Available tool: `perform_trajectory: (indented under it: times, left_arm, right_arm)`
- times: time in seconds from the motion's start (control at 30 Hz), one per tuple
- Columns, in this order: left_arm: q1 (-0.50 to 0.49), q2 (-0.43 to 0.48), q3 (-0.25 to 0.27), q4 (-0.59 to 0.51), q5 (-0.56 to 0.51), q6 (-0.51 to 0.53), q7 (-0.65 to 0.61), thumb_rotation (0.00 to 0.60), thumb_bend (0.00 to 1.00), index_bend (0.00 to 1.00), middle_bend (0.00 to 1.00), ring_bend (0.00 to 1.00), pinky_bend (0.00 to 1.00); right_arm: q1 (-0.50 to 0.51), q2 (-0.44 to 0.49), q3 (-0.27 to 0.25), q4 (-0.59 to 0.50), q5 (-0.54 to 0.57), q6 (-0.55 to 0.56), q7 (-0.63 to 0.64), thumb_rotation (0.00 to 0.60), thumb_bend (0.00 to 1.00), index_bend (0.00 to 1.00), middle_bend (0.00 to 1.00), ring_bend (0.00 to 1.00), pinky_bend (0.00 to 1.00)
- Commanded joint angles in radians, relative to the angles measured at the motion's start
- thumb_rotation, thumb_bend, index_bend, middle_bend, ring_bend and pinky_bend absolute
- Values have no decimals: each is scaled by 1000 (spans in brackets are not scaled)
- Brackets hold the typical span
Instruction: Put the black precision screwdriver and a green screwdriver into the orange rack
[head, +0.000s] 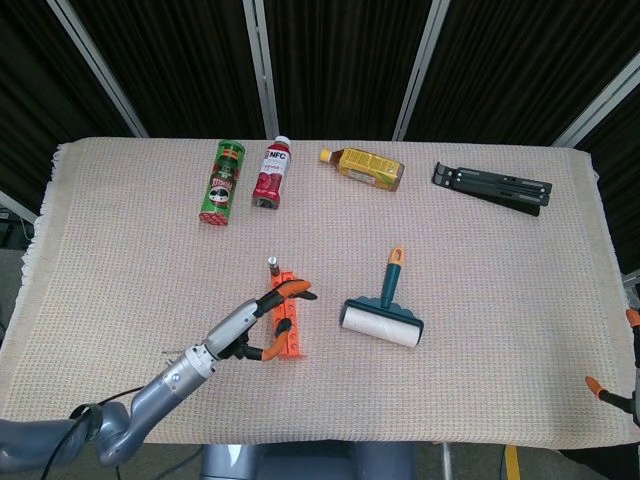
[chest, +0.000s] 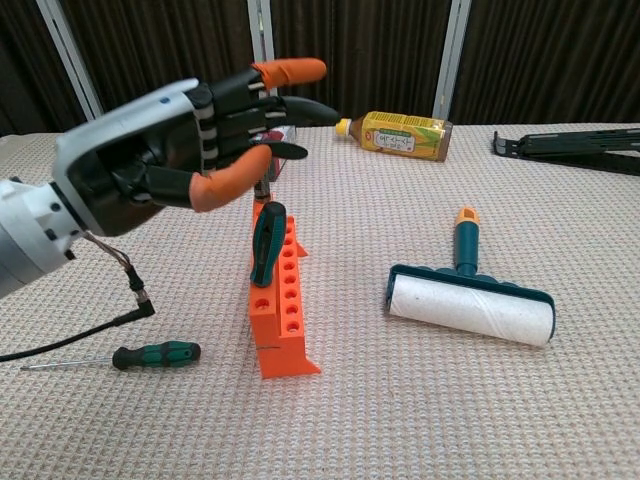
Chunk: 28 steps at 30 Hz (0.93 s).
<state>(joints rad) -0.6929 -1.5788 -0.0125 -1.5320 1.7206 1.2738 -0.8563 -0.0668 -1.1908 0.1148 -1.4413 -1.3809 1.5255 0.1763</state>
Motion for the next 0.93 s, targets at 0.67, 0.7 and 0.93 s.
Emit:
perform_trajectory:
  times: [0.67,0.7,0.93]
  left_arm:
    - [373,387,26,-179,-166,349,701,600,414,246,125,0,40]
    - [390,396,31,-177,-181,354,715,600,414,250,128,0,38]
    - [481,444,74,-188,-301,321,769,600,415,263,115,0,11]
  right_arm:
    - [50,44,5,-63,-25,-34,-112,600,0,0,0,0,0]
    - [52,46,6,-67,-27,-34,-118,600,0,0,0,0,0]
    - [70,45,4,-89,-33,-46,-163,600,0,0,0,0,0]
